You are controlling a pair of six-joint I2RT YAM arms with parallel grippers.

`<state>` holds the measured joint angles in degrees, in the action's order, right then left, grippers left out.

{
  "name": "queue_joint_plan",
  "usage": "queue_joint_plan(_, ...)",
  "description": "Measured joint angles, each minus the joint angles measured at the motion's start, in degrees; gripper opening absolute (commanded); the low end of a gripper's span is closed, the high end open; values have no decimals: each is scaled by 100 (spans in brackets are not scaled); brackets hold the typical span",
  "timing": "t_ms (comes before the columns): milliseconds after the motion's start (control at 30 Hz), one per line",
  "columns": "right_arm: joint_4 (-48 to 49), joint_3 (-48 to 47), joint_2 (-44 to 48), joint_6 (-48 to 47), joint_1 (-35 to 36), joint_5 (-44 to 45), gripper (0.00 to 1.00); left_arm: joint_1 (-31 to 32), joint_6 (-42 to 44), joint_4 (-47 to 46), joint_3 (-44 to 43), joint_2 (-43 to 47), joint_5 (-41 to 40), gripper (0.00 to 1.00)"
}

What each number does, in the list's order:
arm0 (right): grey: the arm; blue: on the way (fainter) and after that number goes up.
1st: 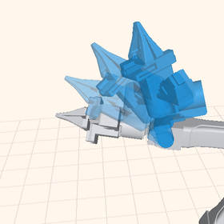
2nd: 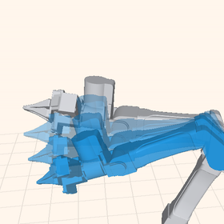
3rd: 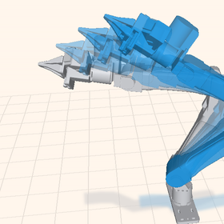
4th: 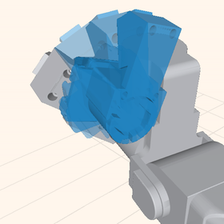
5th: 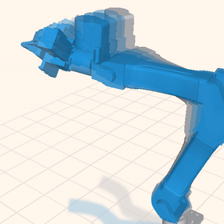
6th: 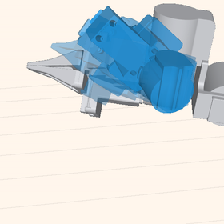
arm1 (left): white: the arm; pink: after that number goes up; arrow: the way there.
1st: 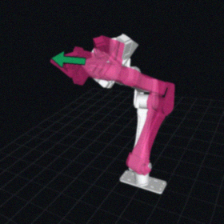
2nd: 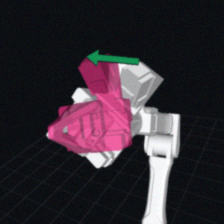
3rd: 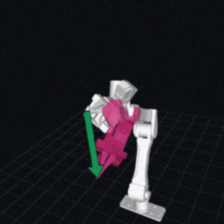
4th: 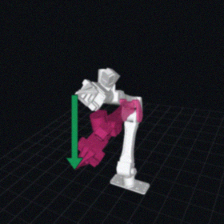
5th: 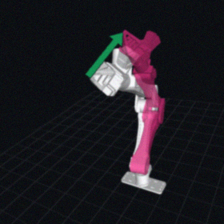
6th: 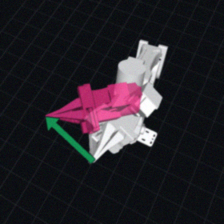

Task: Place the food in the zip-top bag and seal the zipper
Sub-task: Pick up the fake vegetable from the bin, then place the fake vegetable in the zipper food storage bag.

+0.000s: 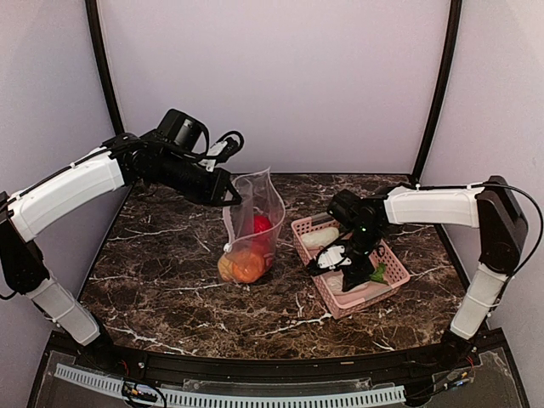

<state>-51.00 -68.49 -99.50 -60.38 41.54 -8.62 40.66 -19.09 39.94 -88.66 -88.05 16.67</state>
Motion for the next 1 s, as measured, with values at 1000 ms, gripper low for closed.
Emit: queue_joint_plan(1000,-789,-3532,1012,750,-70,-2267,25,0,44,-138,90,0,31,1)
